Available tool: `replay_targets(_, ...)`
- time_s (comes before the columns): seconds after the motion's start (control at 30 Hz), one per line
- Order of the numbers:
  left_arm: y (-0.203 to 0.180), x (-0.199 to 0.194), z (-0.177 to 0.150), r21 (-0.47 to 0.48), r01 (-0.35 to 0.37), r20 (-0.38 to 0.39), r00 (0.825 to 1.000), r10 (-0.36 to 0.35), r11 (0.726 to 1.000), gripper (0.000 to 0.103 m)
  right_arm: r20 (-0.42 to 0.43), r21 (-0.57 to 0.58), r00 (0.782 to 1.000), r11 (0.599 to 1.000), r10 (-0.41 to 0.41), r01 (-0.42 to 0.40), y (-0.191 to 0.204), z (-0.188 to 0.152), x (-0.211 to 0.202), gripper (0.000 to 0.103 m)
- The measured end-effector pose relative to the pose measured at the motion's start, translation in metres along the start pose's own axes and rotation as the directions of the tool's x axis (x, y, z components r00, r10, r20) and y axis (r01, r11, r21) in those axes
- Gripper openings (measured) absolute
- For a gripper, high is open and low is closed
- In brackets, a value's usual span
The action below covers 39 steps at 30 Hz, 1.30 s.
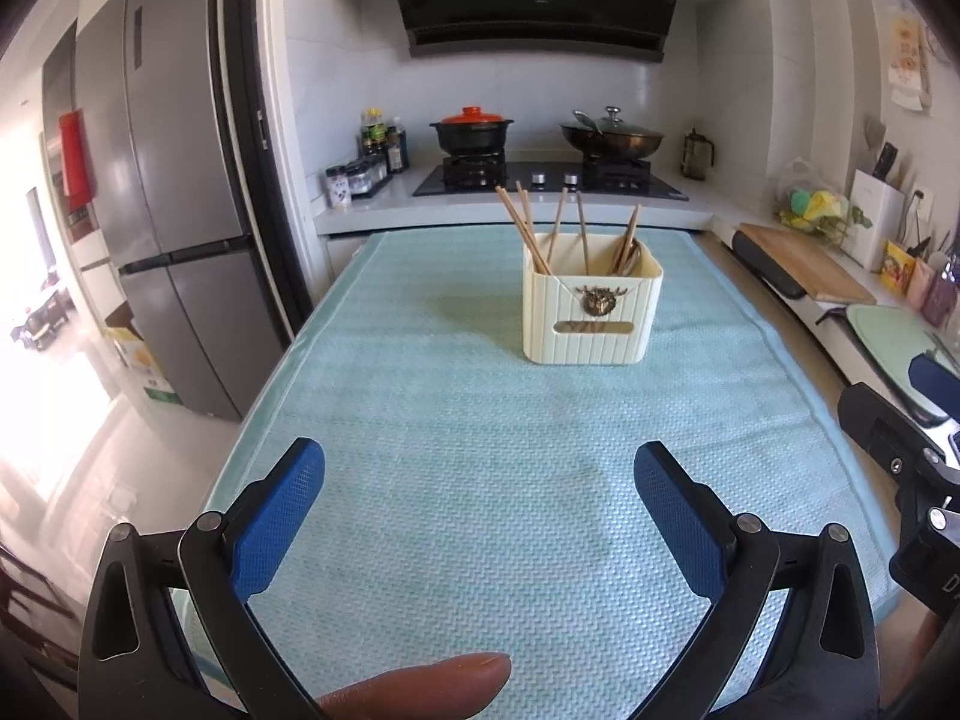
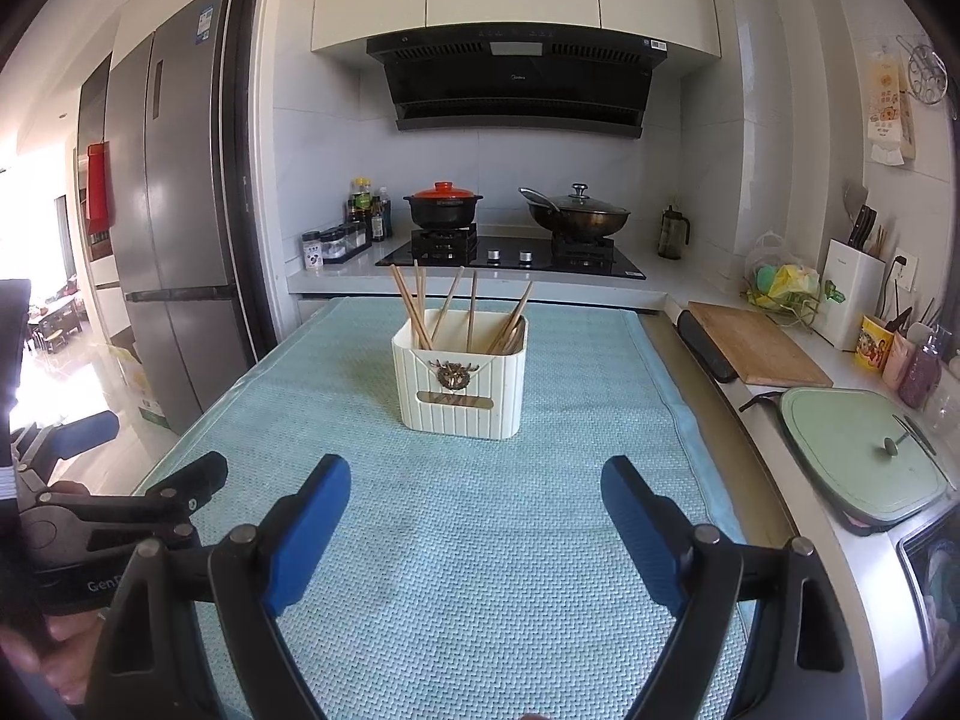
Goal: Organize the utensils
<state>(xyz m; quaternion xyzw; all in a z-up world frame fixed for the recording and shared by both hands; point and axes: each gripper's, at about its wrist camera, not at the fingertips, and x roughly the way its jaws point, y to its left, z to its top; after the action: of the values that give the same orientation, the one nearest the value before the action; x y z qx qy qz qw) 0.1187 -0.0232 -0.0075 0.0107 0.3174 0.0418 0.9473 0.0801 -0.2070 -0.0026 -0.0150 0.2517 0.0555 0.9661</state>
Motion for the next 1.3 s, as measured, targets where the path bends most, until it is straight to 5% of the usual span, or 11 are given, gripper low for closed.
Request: replay_targets(1.3,0.0026,-0.0063,0.0009,-0.002,0.003,0.006,1.000,-0.003,1.000,0.103,-0.008,-0.041,1.000,0.999,0.026,-0.026,0.0087,0.0001,-0.0045,0.087)
